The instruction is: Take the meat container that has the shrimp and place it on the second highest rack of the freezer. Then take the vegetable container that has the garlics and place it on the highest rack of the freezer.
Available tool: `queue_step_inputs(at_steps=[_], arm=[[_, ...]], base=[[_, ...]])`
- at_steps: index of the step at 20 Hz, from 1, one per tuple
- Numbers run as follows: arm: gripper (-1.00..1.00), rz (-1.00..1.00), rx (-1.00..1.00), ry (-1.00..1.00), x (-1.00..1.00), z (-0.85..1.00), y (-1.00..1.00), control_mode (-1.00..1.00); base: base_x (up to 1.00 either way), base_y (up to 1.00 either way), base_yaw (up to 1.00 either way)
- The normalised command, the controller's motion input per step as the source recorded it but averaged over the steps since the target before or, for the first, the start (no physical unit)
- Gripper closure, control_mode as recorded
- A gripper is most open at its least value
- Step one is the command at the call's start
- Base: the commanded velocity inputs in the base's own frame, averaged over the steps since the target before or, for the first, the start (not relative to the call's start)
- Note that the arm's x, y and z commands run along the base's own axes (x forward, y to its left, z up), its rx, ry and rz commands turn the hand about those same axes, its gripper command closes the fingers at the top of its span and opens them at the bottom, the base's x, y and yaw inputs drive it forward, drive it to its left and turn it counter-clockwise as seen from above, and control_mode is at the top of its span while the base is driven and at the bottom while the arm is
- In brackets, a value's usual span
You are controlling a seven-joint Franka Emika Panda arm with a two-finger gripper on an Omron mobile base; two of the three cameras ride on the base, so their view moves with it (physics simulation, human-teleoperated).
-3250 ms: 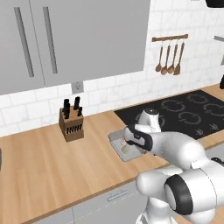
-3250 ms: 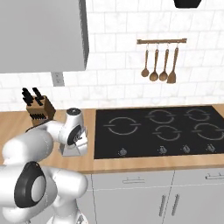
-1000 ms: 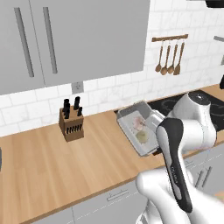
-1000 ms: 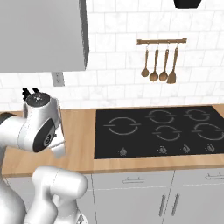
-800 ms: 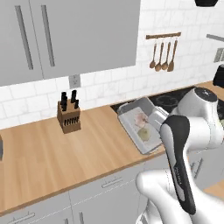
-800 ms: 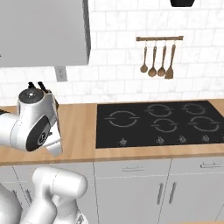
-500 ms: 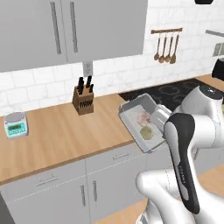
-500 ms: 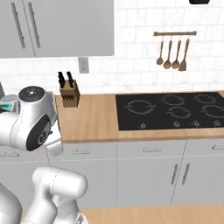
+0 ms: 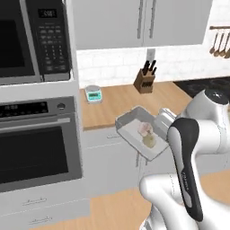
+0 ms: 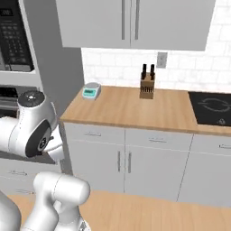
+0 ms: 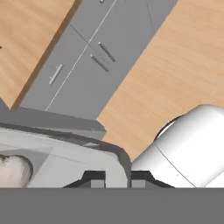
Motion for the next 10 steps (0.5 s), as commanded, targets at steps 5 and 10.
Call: queue_step_inputs(at_steps=[5, 10], arm=[[1.00, 0.00, 0.00, 0.00, 0.00, 0.00, 0.00, 1.00], [1.00, 0.00, 0.00, 0.00, 0.00, 0.00, 0.00, 1.00]], base=[[-0.19, 1.00, 0.28], [0.00, 1.00, 0.27]])
